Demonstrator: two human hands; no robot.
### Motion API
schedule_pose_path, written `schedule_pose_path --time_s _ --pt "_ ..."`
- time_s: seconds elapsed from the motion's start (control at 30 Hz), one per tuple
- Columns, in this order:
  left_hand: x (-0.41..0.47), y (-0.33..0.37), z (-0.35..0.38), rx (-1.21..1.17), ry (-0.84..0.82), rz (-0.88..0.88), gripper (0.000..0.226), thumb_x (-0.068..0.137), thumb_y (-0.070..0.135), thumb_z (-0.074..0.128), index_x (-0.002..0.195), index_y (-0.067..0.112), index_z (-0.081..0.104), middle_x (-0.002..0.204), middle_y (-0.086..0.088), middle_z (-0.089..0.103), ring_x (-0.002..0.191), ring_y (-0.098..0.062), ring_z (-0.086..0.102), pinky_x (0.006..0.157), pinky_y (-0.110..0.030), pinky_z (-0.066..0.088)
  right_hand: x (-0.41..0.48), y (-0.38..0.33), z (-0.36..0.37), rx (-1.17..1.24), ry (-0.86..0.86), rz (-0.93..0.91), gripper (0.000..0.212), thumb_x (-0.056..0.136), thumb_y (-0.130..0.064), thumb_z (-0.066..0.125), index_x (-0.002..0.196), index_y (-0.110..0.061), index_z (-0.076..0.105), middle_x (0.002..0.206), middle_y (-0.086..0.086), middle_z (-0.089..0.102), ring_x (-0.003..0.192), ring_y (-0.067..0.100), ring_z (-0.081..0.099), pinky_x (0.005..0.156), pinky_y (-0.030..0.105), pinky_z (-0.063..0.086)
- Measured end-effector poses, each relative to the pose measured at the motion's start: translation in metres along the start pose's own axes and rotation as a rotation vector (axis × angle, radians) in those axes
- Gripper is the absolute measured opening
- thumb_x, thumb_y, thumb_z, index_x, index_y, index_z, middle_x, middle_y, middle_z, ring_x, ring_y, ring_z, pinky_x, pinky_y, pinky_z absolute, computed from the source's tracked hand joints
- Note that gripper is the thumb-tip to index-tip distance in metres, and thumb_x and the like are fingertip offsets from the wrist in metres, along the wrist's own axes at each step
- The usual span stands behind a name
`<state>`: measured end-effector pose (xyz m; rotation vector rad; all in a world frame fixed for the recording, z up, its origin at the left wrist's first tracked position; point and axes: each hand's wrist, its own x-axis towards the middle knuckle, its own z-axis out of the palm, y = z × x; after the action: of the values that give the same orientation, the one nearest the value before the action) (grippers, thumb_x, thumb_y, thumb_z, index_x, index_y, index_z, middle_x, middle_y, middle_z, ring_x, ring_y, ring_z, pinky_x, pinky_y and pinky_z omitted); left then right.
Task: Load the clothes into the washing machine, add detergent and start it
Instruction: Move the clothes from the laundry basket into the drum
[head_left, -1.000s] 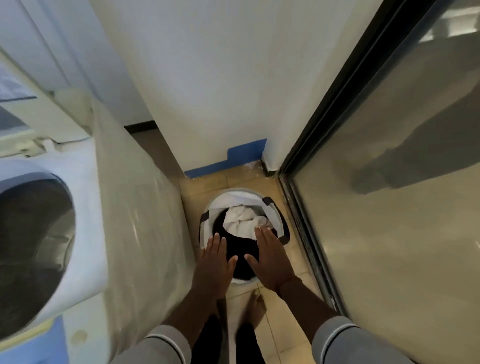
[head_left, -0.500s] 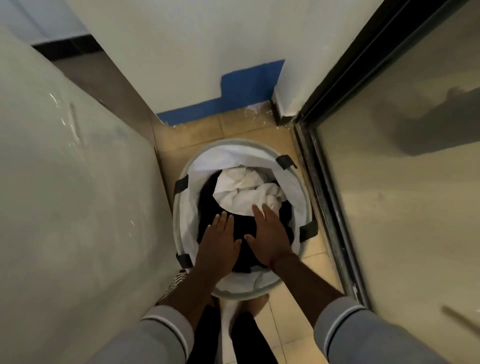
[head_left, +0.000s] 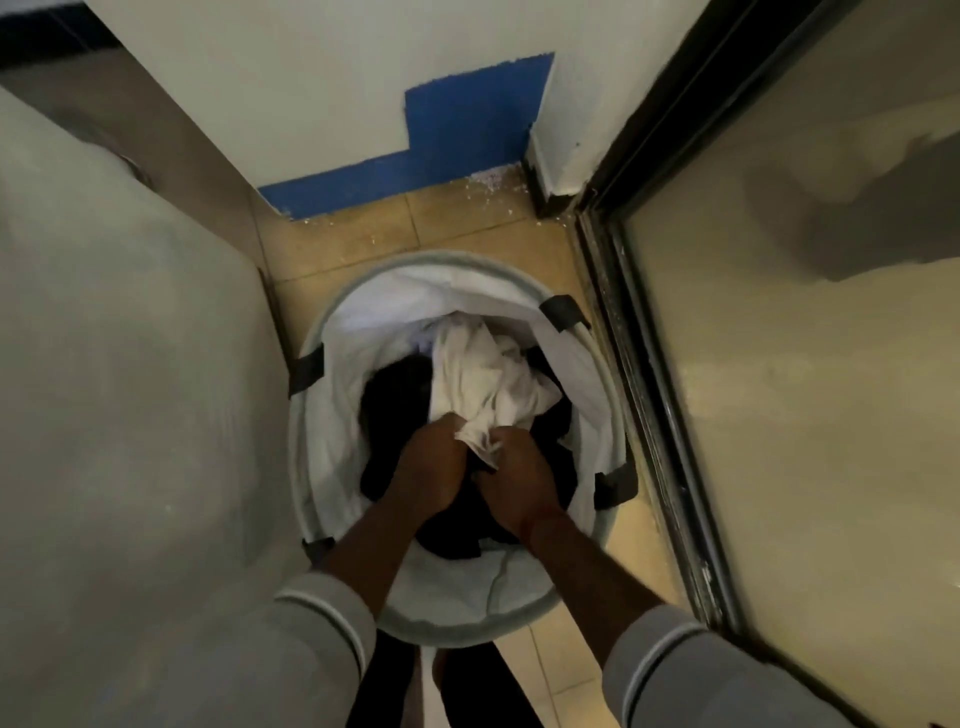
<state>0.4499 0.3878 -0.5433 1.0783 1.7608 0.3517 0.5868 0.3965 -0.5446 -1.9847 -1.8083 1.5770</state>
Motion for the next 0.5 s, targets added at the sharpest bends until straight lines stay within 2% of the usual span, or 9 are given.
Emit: schedule_pose_path --time_s 0.07,0.13,0.2,0.23,0.3,0.37,0.4,0.43,0.5 --pt "-0.03 0.027 -0.005 -0.254 0.02 -0.126 0.029 0.091 0.029 0.04 0.099 0.01 0.06 0.097 -0.007 0.063 0.093 -0.026 0.06 0.081 -0.03 0.043 -0.029 -0.009 -0.006 0.135 0.037 -0.025 0.07 0.073 -0.031 0.07 0.135 -0.026 0.039 0.134 0.0 0.045 0.123 0.014 0.047 0.106 0.034 0.042" --pt "-0.059 0.061 -0.018 -0.473 0.009 -0.239 0.019 0.096 0.021 0.044 0.106 0.015 0.059 0.102 -0.003 0.06 0.099 -0.023 0.058 0.084 -0.029 0.044 -0.057 -0.029 -0.019 0.151 -0.013 -0.046 0.091 0.071 -0.031 0.077 0.146 -0.035 0.026 0.143 -0.008 0.03 0.128 0.004 0.035 0.107 0.023 0.035" --pt "-0.092 0.093 -0.038 -0.57 -0.017 -0.235 0.016 0.098 0.011 0.046 0.103 0.018 0.059 0.099 0.001 0.06 0.096 -0.017 0.057 0.078 -0.019 0.046 -0.087 -0.055 -0.038 0.182 0.028 -0.109 0.073 0.079 -0.032 0.072 0.142 -0.035 0.036 0.141 -0.006 0.038 0.127 0.004 0.04 0.107 0.021 0.037" --pt "-0.11 0.107 -0.051 -0.567 -0.019 -0.183 0.018 0.098 0.008 0.047 0.097 0.021 0.06 0.096 0.002 0.062 0.093 -0.015 0.058 0.075 -0.015 0.046 -0.101 -0.066 -0.049 0.21 0.076 -0.134 0.056 0.084 -0.033 0.066 0.137 -0.029 0.045 0.136 -0.003 0.047 0.125 0.006 0.047 0.107 0.028 0.041" --pt "-0.139 0.13 -0.075 -0.515 -0.009 -0.07 0.022 0.096 0.009 0.051 0.087 0.025 0.062 0.088 0.003 0.065 0.088 -0.016 0.061 0.075 -0.015 0.046 -0.129 -0.093 -0.073 0.263 0.126 -0.139 0.029 0.091 -0.028 0.055 0.119 -0.021 0.06 0.118 -0.004 0.062 0.112 0.005 0.058 0.101 0.038 0.047" --pt "-0.168 0.154 -0.103 -0.492 -0.036 0.03 0.011 0.092 0.02 0.057 0.086 0.021 0.066 0.085 0.0 0.068 0.086 -0.018 0.064 0.078 -0.026 0.049 -0.159 -0.126 -0.102 0.22 0.18 -0.188 0.02 0.09 -0.027 0.051 0.105 -0.027 0.065 0.105 -0.012 0.065 0.103 0.003 0.061 0.094 0.036 0.051" --pt "-0.183 0.168 -0.118 -0.477 -0.043 0.08 0.014 0.086 0.03 0.058 0.088 0.02 0.067 0.086 0.001 0.068 0.087 -0.018 0.064 0.079 -0.031 0.049 -0.175 -0.144 -0.116 0.213 0.202 -0.209 0.018 0.088 -0.028 0.051 0.099 -0.029 0.065 0.101 -0.013 0.066 0.099 0.004 0.062 0.091 0.036 0.052" --pt "-0.196 0.18 -0.133 -0.452 -0.057 0.122 0.021 0.079 0.037 0.058 0.091 0.022 0.066 0.089 0.005 0.068 0.089 -0.015 0.063 0.08 -0.031 0.049 -0.189 -0.162 -0.13 0.208 0.235 -0.235 0.015 0.088 -0.028 0.052 0.095 -0.03 0.065 0.098 -0.014 0.066 0.097 0.005 0.062 0.089 0.035 0.053" --pt "-0.222 0.205 -0.161 -0.389 -0.07 0.197 0.034 0.072 0.036 0.062 0.105 0.033 0.058 0.105 0.014 0.062 0.1 0.0 0.058 0.089 -0.026 0.048 -0.214 -0.193 -0.157 0.189 0.285 -0.306 0.015 0.088 -0.018 0.058 0.09 -0.03 0.066 0.094 -0.015 0.067 0.094 0.004 0.064 0.086 0.029 0.052"
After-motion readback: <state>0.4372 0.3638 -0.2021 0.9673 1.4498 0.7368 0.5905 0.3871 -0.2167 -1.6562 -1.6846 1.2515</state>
